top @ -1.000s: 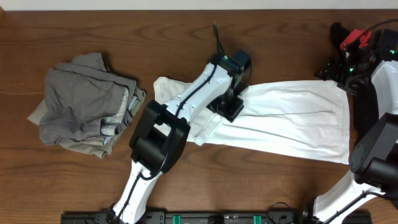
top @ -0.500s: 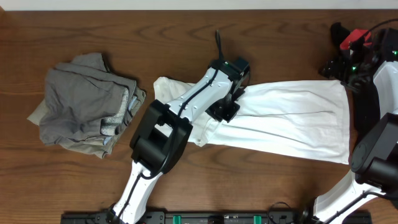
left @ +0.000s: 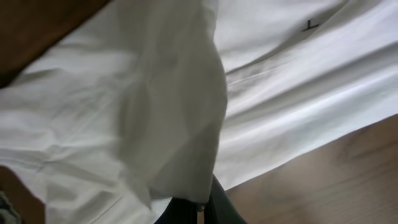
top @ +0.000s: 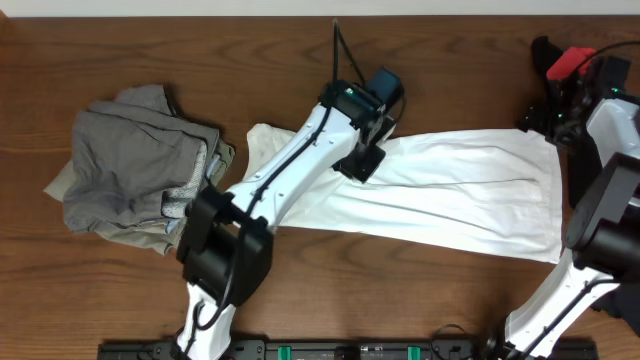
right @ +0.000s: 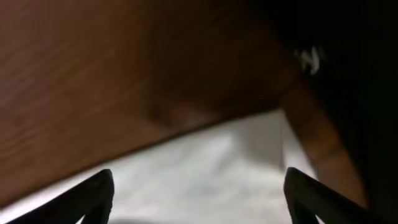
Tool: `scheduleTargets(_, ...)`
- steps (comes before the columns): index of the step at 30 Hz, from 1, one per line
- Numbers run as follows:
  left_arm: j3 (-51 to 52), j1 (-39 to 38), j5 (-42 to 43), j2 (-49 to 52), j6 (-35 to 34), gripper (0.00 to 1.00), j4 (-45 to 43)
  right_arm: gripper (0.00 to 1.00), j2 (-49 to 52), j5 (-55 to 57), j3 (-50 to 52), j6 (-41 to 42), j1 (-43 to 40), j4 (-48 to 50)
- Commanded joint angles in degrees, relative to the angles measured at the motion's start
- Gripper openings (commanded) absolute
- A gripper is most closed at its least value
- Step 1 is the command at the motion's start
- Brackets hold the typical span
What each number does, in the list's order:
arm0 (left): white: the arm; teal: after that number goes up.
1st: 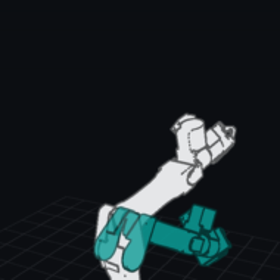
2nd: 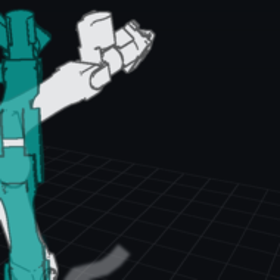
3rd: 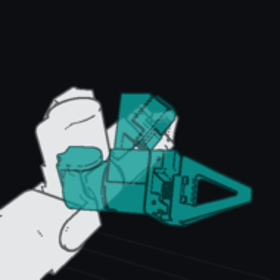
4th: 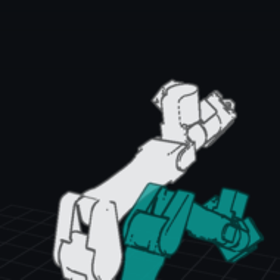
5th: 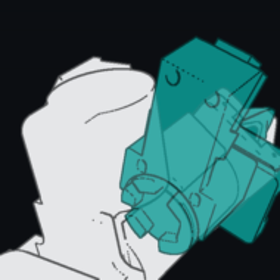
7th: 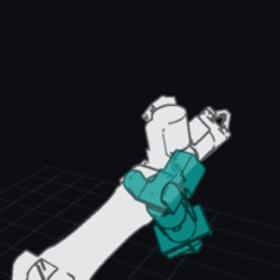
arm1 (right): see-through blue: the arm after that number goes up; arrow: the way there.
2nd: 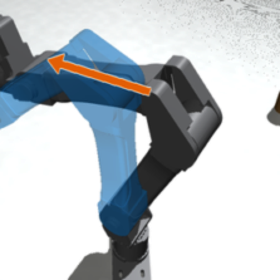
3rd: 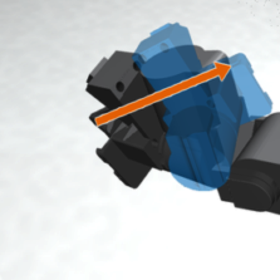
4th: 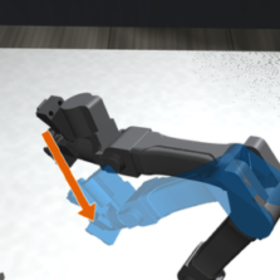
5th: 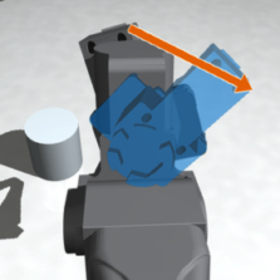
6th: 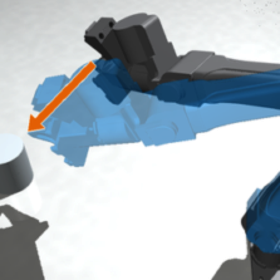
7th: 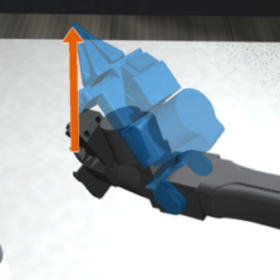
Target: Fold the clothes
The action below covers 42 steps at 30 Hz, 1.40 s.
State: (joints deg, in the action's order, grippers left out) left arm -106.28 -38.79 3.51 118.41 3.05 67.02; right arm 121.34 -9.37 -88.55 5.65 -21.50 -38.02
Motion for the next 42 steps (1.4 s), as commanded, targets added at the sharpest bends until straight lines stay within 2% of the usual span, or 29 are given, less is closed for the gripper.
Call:
scheduleTargets(1, -1.03, 0.31, -1.49, -0.72, -0.35, 0.06, 0.15, 0.86, 1.49, 1.22, 0.17, 0.50, -0.83, 2.51)
scheduleTargets(11, -1.03, 0.48, -3.39, -0.72, -1.88, 0.06, -0.11, 0.84, 4.66, -0.02, 0.17, 0.63, -1.31, 8.09)
scheduleTargets(15, -1.03, 0.52, -4.09, -0.72, -1.88, 0.06, -0.02, 0.79, 7.15, -0.31, 0.17, 1.40, -1.31, 8.28)
scheduleTargets(17, -1.03, 0.55, -4.26, -0.72, -1.88, 0.06, -0.09, 0.70, 7.96, -0.94, 0.17, 1.40, -1.31, 8.22)
scheduleTargets(20, -1.03, 1.01, -4.26, -0.72, -1.88, 0.06, -0.07, 0.51, 7.85, -1.64, 0.17, 1.38, -1.33, 7.34)
scheduleTargets(22, -1.03, 1.66, -4.24, -0.72, -1.88, 0.06, -0.02, 0.31, 7.17, -1.64, 0.15, 1.38, -1.38, 6.73)
scheduleTargets(23, -1.03, 2.08, -4.24, -0.72, -1.88, 0.06, -0.02, 0.18, 6.47, -1.62, 0.15, 1.36, -1.49, 6.05)
scheduleTargets(25, -1.03, 2.75, -4.24, -0.72, -1.88, 0.06, -0.02, 0.01, 5.16, -1.64, 0.15, 1.36, -1.75, 5.03)
scheduleTargets(32, -1.03, 4.44, -4.22, -0.79, -1.84, 0.06, 1.92, 0.01, -3.74, -3.87, 0.15, -0.28, -2.49, -0.15)
scheduleTargets(42, -1.03, 4.55, -4.22, -0.79, -1.64, 0.06, 2.95, 0.01, -16.48, -2.32, 0.15, -0.57, -2.56, -13.73)
